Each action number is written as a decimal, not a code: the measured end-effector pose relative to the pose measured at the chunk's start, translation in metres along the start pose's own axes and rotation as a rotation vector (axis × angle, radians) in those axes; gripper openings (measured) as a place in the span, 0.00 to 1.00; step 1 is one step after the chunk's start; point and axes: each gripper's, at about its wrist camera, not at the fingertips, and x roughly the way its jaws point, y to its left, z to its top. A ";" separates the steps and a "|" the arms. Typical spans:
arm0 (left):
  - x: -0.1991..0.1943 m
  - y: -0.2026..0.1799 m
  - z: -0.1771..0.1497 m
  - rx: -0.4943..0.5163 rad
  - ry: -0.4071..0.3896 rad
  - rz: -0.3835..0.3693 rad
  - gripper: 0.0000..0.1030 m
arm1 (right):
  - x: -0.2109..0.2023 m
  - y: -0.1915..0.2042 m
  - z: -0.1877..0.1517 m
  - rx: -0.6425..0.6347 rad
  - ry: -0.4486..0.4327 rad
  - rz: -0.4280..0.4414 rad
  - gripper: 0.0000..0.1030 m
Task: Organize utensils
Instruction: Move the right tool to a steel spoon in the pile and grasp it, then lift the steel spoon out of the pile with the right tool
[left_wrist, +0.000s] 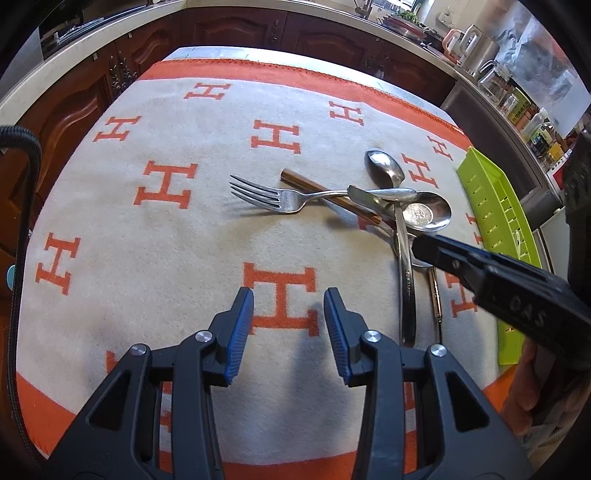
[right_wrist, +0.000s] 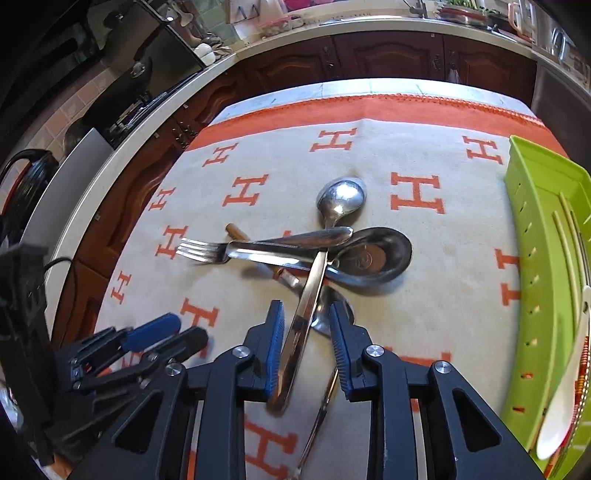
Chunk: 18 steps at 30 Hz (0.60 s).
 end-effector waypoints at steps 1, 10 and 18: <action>0.000 0.001 0.000 0.000 -0.001 0.000 0.35 | 0.004 -0.002 0.004 0.010 0.002 0.004 0.24; 0.003 0.006 0.004 0.000 -0.008 -0.008 0.35 | 0.032 -0.009 0.024 0.052 0.023 0.057 0.16; 0.004 0.011 0.009 -0.012 -0.011 -0.016 0.35 | 0.028 -0.012 0.024 0.067 -0.007 0.051 0.02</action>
